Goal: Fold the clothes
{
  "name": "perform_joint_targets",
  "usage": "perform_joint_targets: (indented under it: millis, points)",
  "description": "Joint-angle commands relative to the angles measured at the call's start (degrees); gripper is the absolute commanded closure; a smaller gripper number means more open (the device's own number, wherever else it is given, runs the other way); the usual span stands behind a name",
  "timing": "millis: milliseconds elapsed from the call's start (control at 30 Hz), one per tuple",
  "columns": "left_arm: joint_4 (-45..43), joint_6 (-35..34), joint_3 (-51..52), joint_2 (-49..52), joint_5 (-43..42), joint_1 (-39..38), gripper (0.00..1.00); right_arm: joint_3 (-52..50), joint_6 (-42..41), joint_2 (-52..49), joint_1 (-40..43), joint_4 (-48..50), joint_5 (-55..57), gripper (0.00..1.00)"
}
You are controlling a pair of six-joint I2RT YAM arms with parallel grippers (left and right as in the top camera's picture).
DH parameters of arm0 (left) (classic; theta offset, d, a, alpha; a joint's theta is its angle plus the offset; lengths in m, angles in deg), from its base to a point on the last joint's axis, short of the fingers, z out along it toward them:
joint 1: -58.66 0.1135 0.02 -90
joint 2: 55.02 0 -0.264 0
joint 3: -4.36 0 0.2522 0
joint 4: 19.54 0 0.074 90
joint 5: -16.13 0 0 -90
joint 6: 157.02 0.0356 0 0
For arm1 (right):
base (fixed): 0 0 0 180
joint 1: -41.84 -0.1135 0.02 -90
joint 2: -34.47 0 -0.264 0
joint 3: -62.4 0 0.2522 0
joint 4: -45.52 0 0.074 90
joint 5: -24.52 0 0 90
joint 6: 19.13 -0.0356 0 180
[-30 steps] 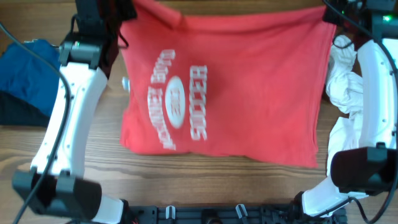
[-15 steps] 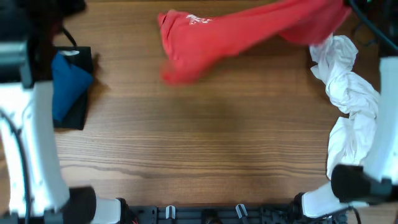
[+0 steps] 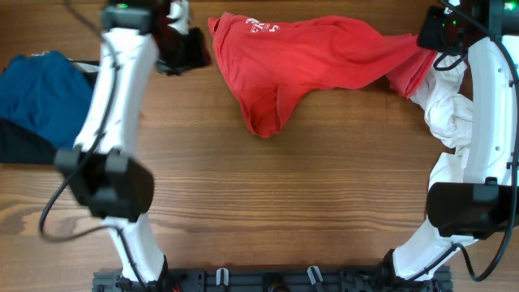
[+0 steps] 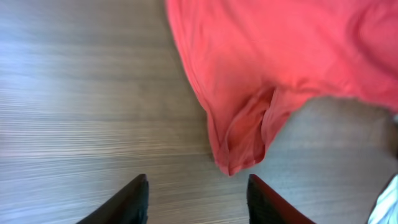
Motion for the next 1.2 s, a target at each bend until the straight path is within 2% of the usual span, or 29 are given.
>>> perform_joint_targets:
  millis: [0, 133, 367, 633, 667, 733, 767, 900, 1000, 1067, 1167]
  points:
    - [-0.52, -2.75, -0.35, 7.85, -3.21, -3.48, 0.47, 0.2, 0.57, 0.72, -0.09, -0.09, 1.42, 0.96]
    - [-2.34, -5.73, -0.35, 15.02, -4.48, -5.38, 0.43, 0.2, 0.57, 0.72, -0.09, -0.07, 1.42, 0.96]
    - [-8.74, -9.64, -0.35, 21.14, -5.44, -6.23, 0.44, 0.2, 0.59, 0.72, -0.09, -0.22, 1.42, 0.96]
    - [-10.95, -10.91, -0.31, 25.99, -4.35, -9.22, 0.47, 0.2, 0.59, 0.72, -0.09, -0.26, 1.44, 0.96]
    - [-10.95, -10.88, -0.31, 26.4, -4.35, -9.62, 0.57, 0.2, 0.59, 0.72, -0.09, -0.26, 1.42, 0.96]
    - [-11.08, -10.86, -0.31, 26.4, -3.76, -9.75, 0.89, 0.2, 0.59, 0.72, -0.09, -0.28, 1.44, 0.96]
    - [-11.06, -10.86, -0.31, 26.4, -2.64, -9.62, 0.96, 0.2, 0.61, 0.72, -0.09, -0.28, 1.44, 0.96]
    - [-8.46, -10.84, -0.31, 25.83, 3.1, -8.24, 0.96, 0.2, 0.66, 0.72, -0.09, -0.7, 1.44, 0.96]
    - [-2.82, -10.97, -0.31, 23.15, 9.53, -5.99, 0.96, 0.2, 0.76, 0.72, -0.07, -1.68, 1.55, 0.96]
    - [3.04, -12.15, -0.31, 20.55, 14.01, -3.5, 0.96, 0.2, 0.35, 0.72, -0.02, -3.72, 2.51, 0.96]
    - [14.75, -11.67, -0.31, 17.77, 14.1, 1.6, 0.96, -0.33, -1.16, 0.7, -0.02, -9.7, 2.49, 0.96]
